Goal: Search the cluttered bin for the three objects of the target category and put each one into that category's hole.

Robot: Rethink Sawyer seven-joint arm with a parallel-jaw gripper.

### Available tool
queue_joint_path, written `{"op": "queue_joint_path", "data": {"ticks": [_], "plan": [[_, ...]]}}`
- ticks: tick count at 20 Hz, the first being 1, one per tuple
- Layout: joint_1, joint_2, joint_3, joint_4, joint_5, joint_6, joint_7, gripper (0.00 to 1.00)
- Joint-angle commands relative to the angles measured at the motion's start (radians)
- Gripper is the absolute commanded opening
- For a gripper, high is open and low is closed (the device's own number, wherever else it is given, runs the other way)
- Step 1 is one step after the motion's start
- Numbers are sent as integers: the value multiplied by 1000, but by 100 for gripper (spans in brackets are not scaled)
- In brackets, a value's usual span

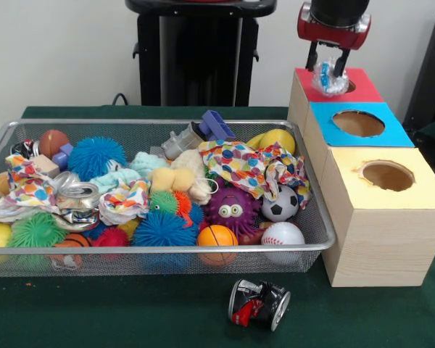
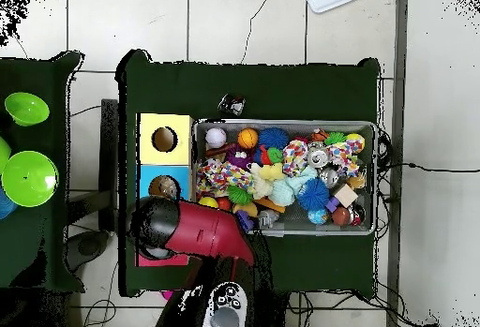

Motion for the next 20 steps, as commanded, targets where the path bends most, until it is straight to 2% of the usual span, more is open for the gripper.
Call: {"op": "queue_joint_path", "data": {"ticks": [1,8,14,20], "plan": [[13,107,39,-110,48,52,312,0],[38,124,30,-147,62,81,340,0],[45,130,19,-210,54,156,345,0],[31,144,21,-225,47,155,329,0]]}}
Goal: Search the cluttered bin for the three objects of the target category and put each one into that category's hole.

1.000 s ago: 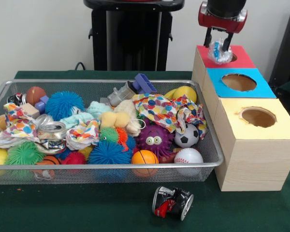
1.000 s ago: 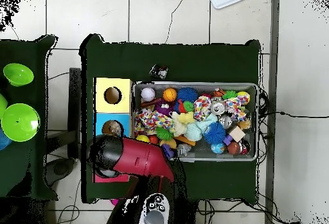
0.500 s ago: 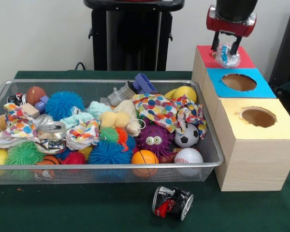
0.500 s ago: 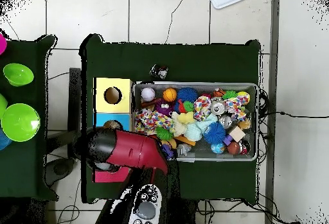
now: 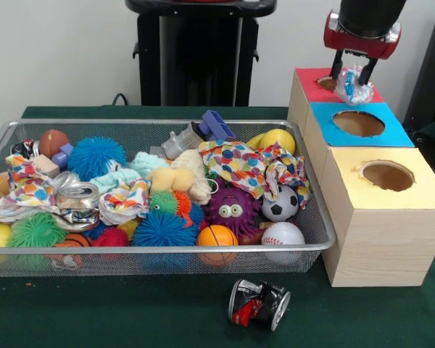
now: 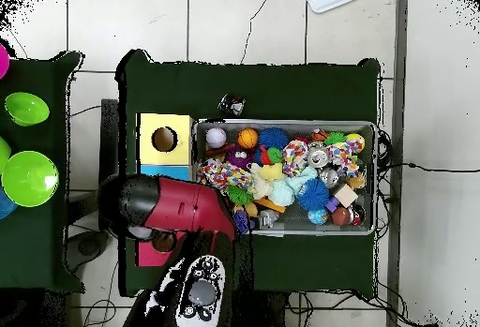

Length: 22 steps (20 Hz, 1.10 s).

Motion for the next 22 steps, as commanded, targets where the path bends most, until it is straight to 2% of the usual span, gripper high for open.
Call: {"op": "queue_joint_path", "data": {"ticks": [1,11,22], "plan": [[-15,71,27,-68,31,41,284,0],[-5,74,25,-74,28,24,281,0],[-15,111,27,-128,27,39,282,0]]}}
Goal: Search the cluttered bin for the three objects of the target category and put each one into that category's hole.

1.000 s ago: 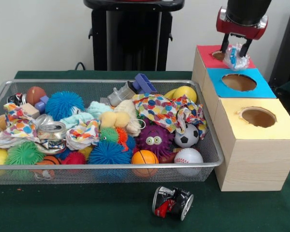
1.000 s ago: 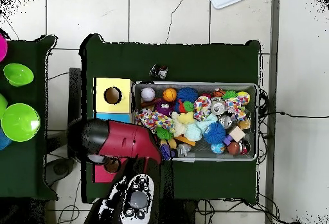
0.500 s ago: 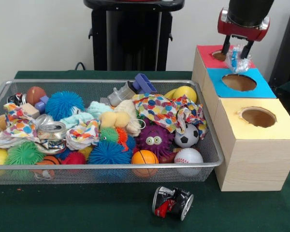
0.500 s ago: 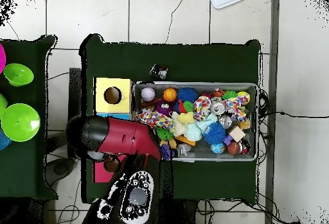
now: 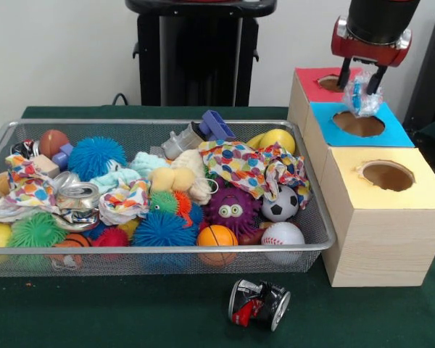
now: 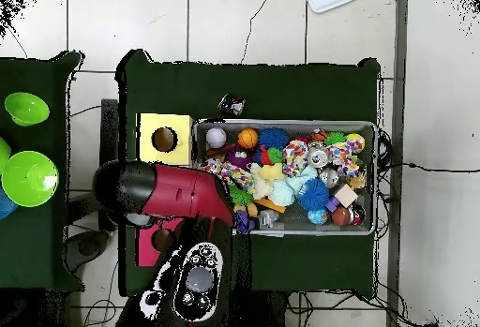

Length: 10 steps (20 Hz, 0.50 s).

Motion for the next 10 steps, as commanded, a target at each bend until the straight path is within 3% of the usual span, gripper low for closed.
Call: {"op": "queue_joint_path", "data": {"ticks": [1,10], "plan": [[-14,79,30,-48,26,30,279,0],[-11,72,27,-34,20,20,258,0]]}}
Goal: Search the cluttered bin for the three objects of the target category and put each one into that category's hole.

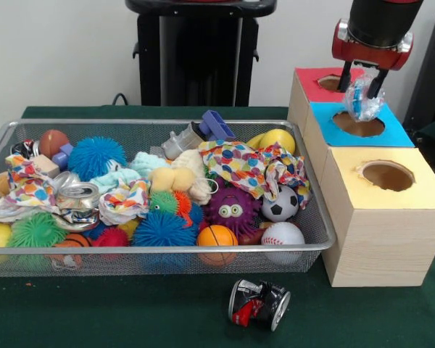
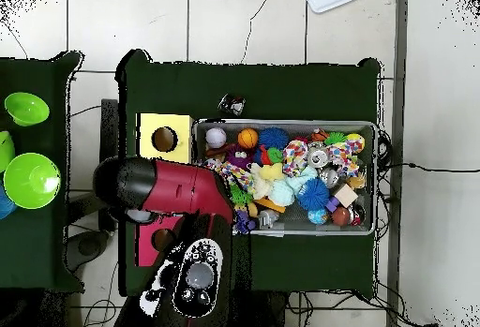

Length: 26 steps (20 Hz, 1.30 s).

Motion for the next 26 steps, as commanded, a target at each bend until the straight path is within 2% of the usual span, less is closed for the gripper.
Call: {"op": "queue_joint_path", "data": {"ticks": [1,10,11,16,26], "plan": [[-13,63,32,-13,18,22,255,0],[-8,69,30,-28,0,37,240,0],[-8,71,27,-31,-3,39,241,100],[-8,77,25,-46,1,32,246,100],[-9,78,6,-74,-1,86,257,100]]}}
